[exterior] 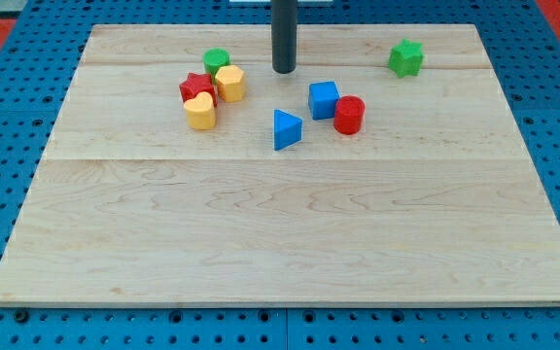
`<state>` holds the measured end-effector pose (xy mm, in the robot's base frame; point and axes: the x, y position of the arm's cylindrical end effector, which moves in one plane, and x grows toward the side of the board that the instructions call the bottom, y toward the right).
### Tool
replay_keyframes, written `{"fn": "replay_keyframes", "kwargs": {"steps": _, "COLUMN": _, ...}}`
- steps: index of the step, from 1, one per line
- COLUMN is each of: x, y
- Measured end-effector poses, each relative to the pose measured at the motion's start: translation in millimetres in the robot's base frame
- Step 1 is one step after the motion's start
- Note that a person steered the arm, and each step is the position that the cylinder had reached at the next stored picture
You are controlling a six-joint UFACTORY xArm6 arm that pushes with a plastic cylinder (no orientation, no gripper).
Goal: Move the green circle to the left of the green star
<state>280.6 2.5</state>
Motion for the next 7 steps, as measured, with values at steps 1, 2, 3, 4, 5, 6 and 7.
{"fn": "replay_keyframes", "kwargs": {"steps": 1, "x": 6, "y": -11}}
{"fn": "replay_keyframes", "kwargs": {"steps": 2, "x": 26, "y": -77}}
{"fn": "replay_keyframes", "kwargs": {"steps": 3, "x": 22, "y": -132}}
{"fn": "replay_keyframes", "kwargs": {"steps": 4, "x": 9, "y": -153}}
{"fn": "replay_keyframes", "kwargs": {"steps": 5, "x": -16, "y": -131}}
{"fn": "replay_keyframes", "kwargs": {"steps": 6, "x": -6, "y": -60}}
{"fn": "replay_keyframes", "kwargs": {"steps": 7, "x": -3, "y": -4}}
